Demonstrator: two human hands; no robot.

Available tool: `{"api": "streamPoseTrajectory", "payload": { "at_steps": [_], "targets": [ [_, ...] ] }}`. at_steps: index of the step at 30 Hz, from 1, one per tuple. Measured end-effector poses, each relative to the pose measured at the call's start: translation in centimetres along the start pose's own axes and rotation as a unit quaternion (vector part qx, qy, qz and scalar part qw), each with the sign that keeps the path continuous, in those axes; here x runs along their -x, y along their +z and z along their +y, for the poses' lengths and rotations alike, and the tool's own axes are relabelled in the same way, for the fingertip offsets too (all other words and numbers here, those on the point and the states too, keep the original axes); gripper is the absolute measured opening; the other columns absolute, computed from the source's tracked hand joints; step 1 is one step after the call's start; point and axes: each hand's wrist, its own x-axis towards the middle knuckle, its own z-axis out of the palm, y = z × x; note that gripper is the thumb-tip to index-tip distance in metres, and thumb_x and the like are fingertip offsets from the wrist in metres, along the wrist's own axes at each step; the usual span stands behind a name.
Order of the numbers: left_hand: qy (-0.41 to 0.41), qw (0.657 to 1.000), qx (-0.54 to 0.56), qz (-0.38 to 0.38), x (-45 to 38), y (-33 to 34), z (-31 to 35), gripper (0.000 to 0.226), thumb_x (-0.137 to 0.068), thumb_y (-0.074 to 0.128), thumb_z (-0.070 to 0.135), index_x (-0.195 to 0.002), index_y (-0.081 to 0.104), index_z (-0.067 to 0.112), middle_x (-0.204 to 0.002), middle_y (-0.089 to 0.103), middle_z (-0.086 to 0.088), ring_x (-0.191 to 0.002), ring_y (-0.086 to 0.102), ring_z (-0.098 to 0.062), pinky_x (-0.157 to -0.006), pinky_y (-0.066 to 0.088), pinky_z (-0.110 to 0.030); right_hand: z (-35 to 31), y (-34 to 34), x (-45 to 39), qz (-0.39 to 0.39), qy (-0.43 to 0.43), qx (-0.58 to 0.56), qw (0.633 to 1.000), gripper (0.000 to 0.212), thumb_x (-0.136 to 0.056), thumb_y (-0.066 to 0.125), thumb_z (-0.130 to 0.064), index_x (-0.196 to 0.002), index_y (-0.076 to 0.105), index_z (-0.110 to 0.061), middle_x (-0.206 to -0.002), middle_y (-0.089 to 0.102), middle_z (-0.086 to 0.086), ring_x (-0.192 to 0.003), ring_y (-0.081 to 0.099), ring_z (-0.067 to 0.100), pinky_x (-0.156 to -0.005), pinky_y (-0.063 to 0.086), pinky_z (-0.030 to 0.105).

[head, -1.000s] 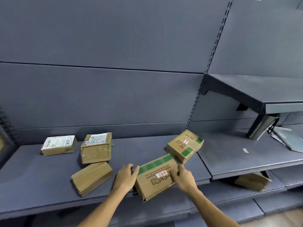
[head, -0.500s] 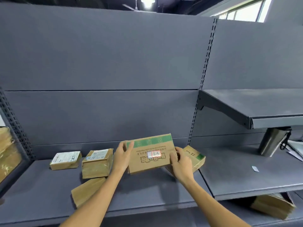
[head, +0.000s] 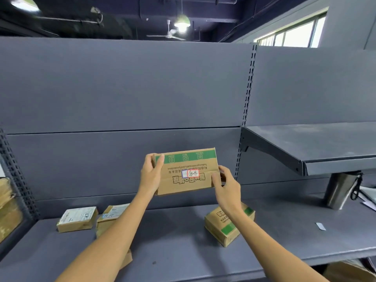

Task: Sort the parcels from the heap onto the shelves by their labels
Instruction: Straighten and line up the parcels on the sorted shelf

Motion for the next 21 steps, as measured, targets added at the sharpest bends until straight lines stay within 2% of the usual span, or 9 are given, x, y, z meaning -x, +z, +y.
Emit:
{"api": "streamPoseTrajectory", "payload": {
  "at_steps": [4,7,9,11,13,14,17,19,21],
  "targets": [
    [-0.076,0.99,0.113,0.037,0.7,0.8,-1.1,0.029,-0.105,0.046,0.041,-0.114,0.046,0.013,-0.099,0.069,-0.002,-0.086,0.07,-0.017,-0.063,0.053,-0.028,-0.2,0.2,-0.6,-0.022,0.097,-0.084,0.991,0.055,-0.097,0.062,-0.041,-0.146,0.042,-0.026,-0.127,0.061,-0.005,-0.11,0.059,0.013,-0.099,0.048,0.034],
    [-0.114,0.972,0.2,0.036,1.4,1.8,-1.9,0.027,-0.104,0.049,0.038,-0.112,0.045,0.012,-0.098,0.071,-0.005,-0.084,0.071,-0.019,-0.062,0.055,-0.032,-0.5,0.7,-1.1,-0.104,0.151,-0.155,0.971,0.074,-0.095,0.065,-0.041,-0.155,0.025,-0.023,-0.124,0.064,0.003,-0.112,0.062,0.017,-0.097,0.053,0.037],
    [-0.112,0.972,0.206,0.018,1.5,2.2,-2.2,0.025,-0.103,0.051,0.036,-0.103,0.044,0.012,-0.096,0.071,-0.008,-0.08,0.07,-0.019,-0.06,0.052,-0.032,-0.9,1.0,-1.0,-0.14,0.156,-0.2,0.957,0.073,-0.098,0.063,-0.031,-0.157,0.021,-0.02,-0.117,0.069,0.007,-0.109,0.067,0.021,-0.088,0.056,0.031],
    [-0.106,0.976,0.191,-0.002,1.6,2.2,-2.1,0.025,-0.102,0.054,0.035,-0.096,0.044,0.013,-0.092,0.069,-0.01,-0.076,0.067,-0.018,-0.058,0.05,-0.032,-1.6,0.8,-0.9,-0.136,0.161,-0.249,0.945,0.063,-0.1,0.06,-0.019,-0.154,0.027,-0.021,-0.104,0.074,0.014,-0.099,0.069,0.026,-0.078,0.06,0.026],
    [-0.089,0.984,0.153,-0.029,1.5,1.6,-1.8,0.023,-0.1,0.057,0.034,-0.097,0.048,0.013,-0.093,0.068,-0.011,-0.074,0.066,-0.015,-0.061,0.051,-0.031,-2.3,0.3,-0.8,-0.127,0.158,-0.284,0.937,0.055,-0.102,0.055,-0.013,-0.151,0.034,-0.024,-0.111,0.067,0.033,-0.098,0.067,0.039,-0.069,0.06,0.022],
    [-0.083,0.986,0.135,-0.053,1.6,1.2,-1.4,0.02,-0.099,0.059,0.032,-0.103,0.051,0.014,-0.096,0.069,-0.011,-0.074,0.067,-0.013,-0.062,0.051,-0.029,-2.4,0.0,-1.0,-0.128,0.148,-0.278,0.94,0.05,-0.103,0.053,-0.011,-0.147,0.038,-0.027,-0.116,0.065,0.034,-0.1,0.068,0.04,-0.068,0.06,0.021],
    [-0.072,0.982,0.112,-0.137,1.5,0.5,-1.1,0.034,-0.098,0.061,0.029,-0.13,0.05,0.025,-0.105,0.073,-0.006,-0.092,0.071,-0.012,-0.074,0.056,-0.026,-2.5,-0.7,-1.5,-0.141,0.081,-0.216,0.963,0.036,-0.104,0.048,-0.011,-0.129,0.053,-0.036,-0.107,0.075,0.003,-0.098,0.071,0.016,-0.074,0.057,0.023],
    [-0.068,0.983,0.081,-0.151,1.2,0.1,-0.9,0.049,-0.093,0.066,0.042,-0.137,0.044,0.035,-0.113,0.07,-0.002,-0.113,0.064,-0.016,-0.092,0.051,-0.035,-2.6,-1.2,-1.9,-0.154,0.044,-0.163,0.973,0.034,-0.105,0.047,-0.015,-0.122,0.059,-0.042,-0.11,0.074,-0.005,-0.104,0.069,0.013,-0.08,0.053,0.023],
    [-0.064,0.986,0.063,-0.142,0.7,-0.2,-0.4,0.068,-0.081,0.071,0.06,-0.14,0.042,0.041,-0.118,0.068,-0.001,-0.119,0.06,-0.016,-0.102,0.045,-0.042,-2.8,-1.7,-2.0,-0.192,0.018,-0.11,0.975,0.032,-0.106,0.046,-0.022,-0.127,0.06,-0.042,-0.109,0.073,-0.006,-0.103,0.068,0.009,-0.083,0.051,0.024]
  ]
}}
